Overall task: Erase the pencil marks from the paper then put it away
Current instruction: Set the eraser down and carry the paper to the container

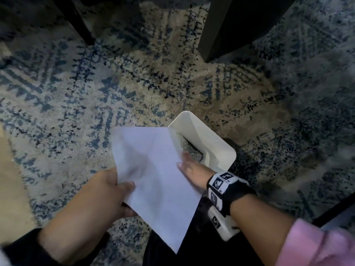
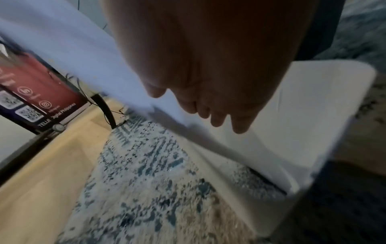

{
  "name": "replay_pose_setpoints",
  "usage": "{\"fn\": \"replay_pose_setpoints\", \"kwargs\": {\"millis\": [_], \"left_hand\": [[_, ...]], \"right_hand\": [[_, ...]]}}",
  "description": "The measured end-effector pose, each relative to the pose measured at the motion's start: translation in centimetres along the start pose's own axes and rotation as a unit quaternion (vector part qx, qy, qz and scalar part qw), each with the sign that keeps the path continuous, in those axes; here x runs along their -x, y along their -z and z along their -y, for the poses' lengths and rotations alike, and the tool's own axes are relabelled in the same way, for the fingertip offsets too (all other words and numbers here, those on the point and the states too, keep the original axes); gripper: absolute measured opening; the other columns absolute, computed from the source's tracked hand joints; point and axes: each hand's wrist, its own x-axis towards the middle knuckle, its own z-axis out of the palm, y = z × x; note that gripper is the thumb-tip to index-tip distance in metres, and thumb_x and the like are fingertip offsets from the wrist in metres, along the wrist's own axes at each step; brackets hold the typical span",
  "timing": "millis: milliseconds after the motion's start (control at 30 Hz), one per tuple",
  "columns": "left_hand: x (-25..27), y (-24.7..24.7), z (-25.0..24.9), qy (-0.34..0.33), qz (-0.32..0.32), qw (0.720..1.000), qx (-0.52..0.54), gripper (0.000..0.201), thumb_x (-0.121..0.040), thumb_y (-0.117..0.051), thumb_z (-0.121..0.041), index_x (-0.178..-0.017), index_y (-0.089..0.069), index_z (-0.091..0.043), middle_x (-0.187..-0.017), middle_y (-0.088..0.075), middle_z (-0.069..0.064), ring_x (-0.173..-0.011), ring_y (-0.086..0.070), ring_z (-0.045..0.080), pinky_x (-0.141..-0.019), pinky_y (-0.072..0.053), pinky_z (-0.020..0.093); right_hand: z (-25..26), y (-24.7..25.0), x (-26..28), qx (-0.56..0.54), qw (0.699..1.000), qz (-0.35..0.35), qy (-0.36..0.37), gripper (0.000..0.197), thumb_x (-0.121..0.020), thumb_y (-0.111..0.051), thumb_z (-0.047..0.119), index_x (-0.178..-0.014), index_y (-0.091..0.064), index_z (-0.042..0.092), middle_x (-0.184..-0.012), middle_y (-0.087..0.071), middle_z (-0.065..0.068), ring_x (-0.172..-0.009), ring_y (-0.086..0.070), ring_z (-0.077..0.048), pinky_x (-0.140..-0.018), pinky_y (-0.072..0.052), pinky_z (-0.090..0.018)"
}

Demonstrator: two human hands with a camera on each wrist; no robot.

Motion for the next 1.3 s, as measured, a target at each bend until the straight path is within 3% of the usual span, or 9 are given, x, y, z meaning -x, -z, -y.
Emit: {"fn": "replay_pose_setpoints", "kwargs": {"millis": [133, 300, 567, 700, 833, 967, 1033, 1167, 1300], "left_hand": [[-0.3, 0.4, 0.1, 0.004, 0.031, 0.999, 0.015, 0.029, -0.091, -0.043, 0.0, -0.089, -0.066, -0.018, -0.087, -0.075, 0.003, -0.085, -0.068, 0.023, -0.061, -0.055, 0.03], [-0.3, 0.4, 0.2, -0.015, 0.083, 0.995, 0.047, 0.045, -0.086, -0.037, 0.01, -0.102, -0.063, -0.023, -0.094, -0.075, 0.0, -0.087, -0.07, 0.017, -0.067, -0.053, 0.031], [0.2, 1.1, -0.1, -0.023, 0.093, 0.988, 0.124, 0.038, -0.07, -0.056, 0.007, -0.085, -0.07, -0.024, -0.084, -0.076, 0.0, -0.076, -0.072, 0.021, -0.064, -0.056, 0.037], [0.0, 0.4, -0.4, -0.029, 0.08, 0.99, 0.115, 0.045, -0.086, -0.036, 0.014, -0.095, -0.064, -0.02, -0.086, -0.076, 0.0, -0.078, -0.071, 0.019, -0.072, -0.054, 0.04], [-0.2, 0.0, -0.7, -0.031, 0.079, 0.99, 0.109, 0.047, -0.087, -0.035, 0.013, -0.094, -0.065, -0.021, -0.086, -0.076, -0.002, -0.078, -0.071, 0.017, -0.072, -0.052, 0.039], [0.0, 0.9, -0.7, -0.035, 0.075, 0.99, 0.115, 0.052, -0.088, -0.037, 0.01, -0.078, -0.07, -0.028, -0.081, -0.076, -0.005, -0.071, -0.071, 0.015, -0.06, -0.054, 0.033], [-0.1, 0.9, -0.8, -0.037, 0.078, 0.989, 0.118, 0.049, -0.088, -0.036, 0.012, -0.082, -0.069, -0.023, -0.08, -0.076, -0.004, -0.071, -0.071, 0.016, -0.059, -0.055, 0.034], [-0.7, -0.3, -0.9, -0.04, 0.064, 0.989, 0.124, 0.041, -0.088, -0.034, 0.012, -0.095, -0.063, -0.016, -0.085, -0.076, -0.002, -0.079, -0.071, 0.019, -0.07, -0.053, 0.039], [-1.1, -1.5, -1.0, -0.044, 0.056, 0.985, 0.154, 0.043, -0.087, -0.032, 0.014, -0.107, -0.06, -0.013, -0.096, -0.074, 0.007, -0.091, -0.068, 0.026, -0.087, -0.051, 0.048]], "right_hand": [[2.6, 0.4, 0.7, 0.023, 0.991, -0.07, 0.108, 0.064, -0.099, -0.028, 0.046, -0.15, 0.006, 0.028, -0.155, 0.014, 0.016, -0.145, 0.009, -0.01, -0.119, 0.0, -0.036], [6.2, -2.3, 2.5, 0.057, 0.956, -0.053, 0.284, 0.068, -0.086, -0.014, 0.06, -0.141, 0.02, 0.037, -0.15, 0.024, 0.019, -0.138, 0.022, 0.002, -0.114, 0.01, -0.026], [-0.6, 0.1, -2.5, -0.003, 0.999, -0.041, 0.015, 0.064, -0.099, -0.029, 0.047, -0.151, 0.003, 0.029, -0.159, 0.007, 0.009, -0.146, -0.001, -0.015, -0.119, -0.003, -0.035], [1.6, 0.0, -0.6, 0.025, 0.99, -0.079, 0.117, 0.068, -0.098, -0.029, 0.048, -0.15, 0.008, 0.026, -0.157, 0.015, 0.011, -0.144, 0.01, -0.011, -0.118, 0.002, -0.034], [2.6, -2.1, 0.7, 0.02, 0.978, 0.004, 0.205, 0.064, -0.1, -0.031, 0.042, -0.15, 0.006, 0.025, -0.157, 0.011, 0.011, -0.14, 0.012, 0.0, -0.116, 0.005, -0.025], [-1.3, 0.1, -0.4, -0.033, 0.999, 0.015, -0.009, 0.061, -0.1, -0.029, 0.046, -0.152, -0.002, 0.026, -0.159, -0.002, 0.007, -0.146, -0.01, -0.018, -0.118, -0.011, -0.034], [-2.0, 1.5, 0.0, -0.003, 0.999, -0.005, -0.041, 0.059, -0.101, -0.028, 0.043, -0.152, -0.002, 0.026, -0.159, -0.005, 0.005, -0.145, -0.015, -0.02, -0.117, -0.015, -0.035], [1.2, 1.0, 3.5, 0.022, 0.992, -0.052, 0.113, 0.063, -0.101, -0.032, 0.038, -0.15, 0.003, 0.023, -0.157, 0.007, 0.01, -0.145, 0.005, -0.011, -0.117, -0.001, -0.029], [3.9, -3.3, 7.8, 0.016, 0.963, 0.014, 0.268, 0.06, -0.091, -0.018, 0.052, -0.14, 0.012, 0.036, -0.152, 0.014, 0.02, -0.139, 0.018, 0.006, -0.111, 0.014, -0.014]]}}
